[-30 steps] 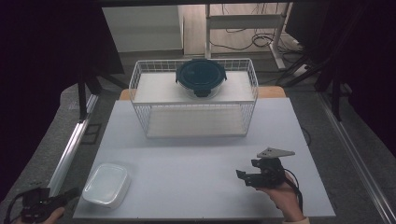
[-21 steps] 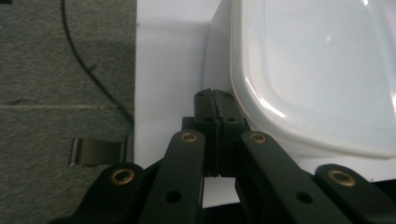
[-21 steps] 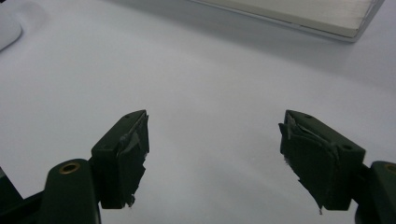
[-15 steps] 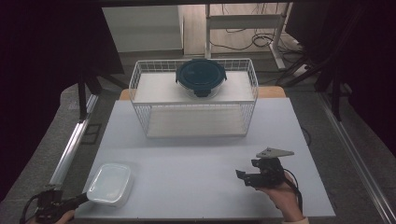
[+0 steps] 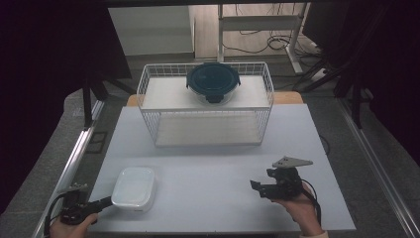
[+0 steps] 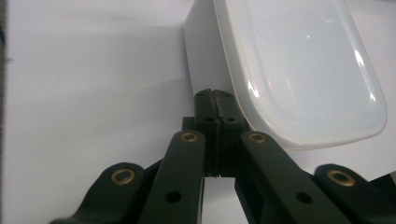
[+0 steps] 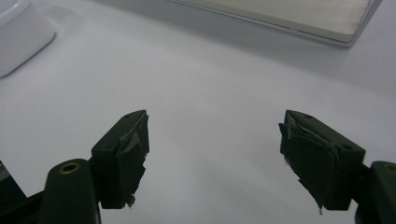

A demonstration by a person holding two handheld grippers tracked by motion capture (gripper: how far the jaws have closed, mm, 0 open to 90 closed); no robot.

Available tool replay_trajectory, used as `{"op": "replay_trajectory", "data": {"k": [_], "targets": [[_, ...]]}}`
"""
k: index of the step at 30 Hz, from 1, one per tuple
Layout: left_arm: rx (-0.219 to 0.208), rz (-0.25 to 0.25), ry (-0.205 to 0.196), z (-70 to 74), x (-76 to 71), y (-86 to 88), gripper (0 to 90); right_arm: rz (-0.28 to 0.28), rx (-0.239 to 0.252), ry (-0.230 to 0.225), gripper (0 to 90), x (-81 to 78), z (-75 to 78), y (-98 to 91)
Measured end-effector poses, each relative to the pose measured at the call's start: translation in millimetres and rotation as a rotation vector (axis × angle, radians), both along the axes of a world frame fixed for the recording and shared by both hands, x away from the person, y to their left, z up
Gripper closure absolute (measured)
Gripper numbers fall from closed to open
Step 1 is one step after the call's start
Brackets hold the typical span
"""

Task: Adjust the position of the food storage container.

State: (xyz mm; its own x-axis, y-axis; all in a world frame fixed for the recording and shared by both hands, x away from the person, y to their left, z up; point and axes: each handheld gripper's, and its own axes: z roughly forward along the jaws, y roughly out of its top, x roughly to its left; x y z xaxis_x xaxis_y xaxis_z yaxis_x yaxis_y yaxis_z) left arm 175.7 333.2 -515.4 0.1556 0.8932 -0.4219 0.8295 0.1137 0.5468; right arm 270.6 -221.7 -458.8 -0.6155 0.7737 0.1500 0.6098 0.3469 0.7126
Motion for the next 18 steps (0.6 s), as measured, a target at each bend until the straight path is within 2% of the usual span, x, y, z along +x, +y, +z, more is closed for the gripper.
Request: {"op": "replay_trajectory", "data": {"k": [8, 14, 18], "targets": [[-0.008, -0.036, -0.003, 2.0, 15.0, -15.4, 90.0, 0.002, -0.005, 0.006, 24.0, 0.5, -1.6, 0.5], [-0.027, -0.085, 0.01, 0.6, 10.5, -28.0, 90.0, 0.002, -0.005, 0.007, 24.0, 0.4, -1.9, 0.4], [-0.019, -0.15, 0.029, -1.3, 5.1, -48.2, 90.0, 0.006, -0.006, 0.009, 24.0, 0.2, -2.2, 1.4]]}}
